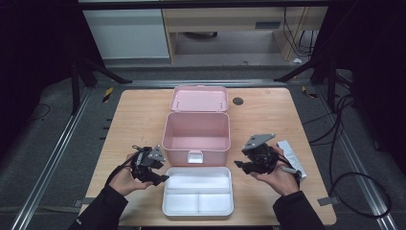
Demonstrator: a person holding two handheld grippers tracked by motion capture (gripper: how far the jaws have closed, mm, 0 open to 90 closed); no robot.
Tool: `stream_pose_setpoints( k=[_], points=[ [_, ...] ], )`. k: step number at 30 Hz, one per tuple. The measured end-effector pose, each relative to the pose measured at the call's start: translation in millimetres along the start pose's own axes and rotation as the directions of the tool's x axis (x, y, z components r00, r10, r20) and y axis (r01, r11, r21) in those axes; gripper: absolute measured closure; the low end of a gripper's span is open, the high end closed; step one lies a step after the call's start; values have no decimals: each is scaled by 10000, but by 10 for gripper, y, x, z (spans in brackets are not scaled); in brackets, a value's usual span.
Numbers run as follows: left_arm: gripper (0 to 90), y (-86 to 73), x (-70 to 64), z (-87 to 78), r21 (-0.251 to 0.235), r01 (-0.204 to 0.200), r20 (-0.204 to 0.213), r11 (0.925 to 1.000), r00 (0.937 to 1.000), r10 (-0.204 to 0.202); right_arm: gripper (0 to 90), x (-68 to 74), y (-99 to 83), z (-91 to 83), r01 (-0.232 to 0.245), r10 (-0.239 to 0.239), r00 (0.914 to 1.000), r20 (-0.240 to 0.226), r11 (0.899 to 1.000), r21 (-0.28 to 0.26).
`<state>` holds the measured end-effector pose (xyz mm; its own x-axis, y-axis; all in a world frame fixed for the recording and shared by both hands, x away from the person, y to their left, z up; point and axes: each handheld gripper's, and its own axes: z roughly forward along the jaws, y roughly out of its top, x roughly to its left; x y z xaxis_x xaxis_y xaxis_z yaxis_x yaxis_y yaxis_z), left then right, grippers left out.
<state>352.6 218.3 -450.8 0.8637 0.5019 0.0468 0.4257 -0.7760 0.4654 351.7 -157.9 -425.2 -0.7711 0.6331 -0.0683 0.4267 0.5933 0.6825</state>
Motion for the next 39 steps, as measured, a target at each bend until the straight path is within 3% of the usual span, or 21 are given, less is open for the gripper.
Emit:
stream_pose_setpoints(
  k=[2, 3, 4, 9, 14, 17, 21, 23, 26, 35, 39],
  points=[
    [435, -46, 43, -15, -190, 395, -178, 9990, 9990, -398, 447, -83, -14, -83, -396, 410, 9982, 434, 9987, -327],
    [421, -46, 43, -15, -190, 395, -178, 9990, 9990, -398, 447, -83, -14, -83, -396, 410, 9982, 434, 9987, -327],
    [406, -82, 94, -35, -393, 805, -372, 9960, 9959, -820, 389, -170, -34, -173, -749, 813, 9921, 954, 9948, -686],
    [358, -153, 206, -64, -1027, 1780, -878, 9787, 9784, -1872, 311, -325, -107, -313, -1205, 1395, 9740, 1787, 9862, -1131],
    [340, -189, 264, -72, -1356, 2255, -1221, 9648, 9625, -2421, 258, -483, -221, -397, -1924, 2195, 9400, 2612, 9733, -1254],
    [332, -215, 298, -72, -1470, 2465, -1432, 9579, 9529, -2672, 245, -565, -294, -429, -2262, 2512, 9136, 3199, 9674, -1136],
    [319, -259, 347, -71, -1587, 2744, -1606, 9484, 9406, -2990, 232, -678, -416, -425, -2818, 2961, 8864, 3559, 9550, -927],
    [313, -275, 361, -74, -1678, 2863, -1672, 9433, 9348, -3134, 231, -728, -483, -416, -3066, 3102, 8773, 3663, 9493, -697],
    [308, -289, 379, -87, -1784, 2914, -1828, 9398, 9287, -3227, 235, -790, -586, -399, -3562, 3471, 8595, 3751, 9332, -473],
    [301, -313, 413, -116, -1873, 3155, -2065, 9303, 9132, -3513, 272, -778, -712, -357, -3883, 3637, 8595, 3591, 9215, -40],
    [306, -341, 446, -148, -2087, 3357, -2137, 9186, 9009, -3778, 298, -768, -822, -358, -4112, 3770, 8545, 3573, 9113, 221]
  ],
)
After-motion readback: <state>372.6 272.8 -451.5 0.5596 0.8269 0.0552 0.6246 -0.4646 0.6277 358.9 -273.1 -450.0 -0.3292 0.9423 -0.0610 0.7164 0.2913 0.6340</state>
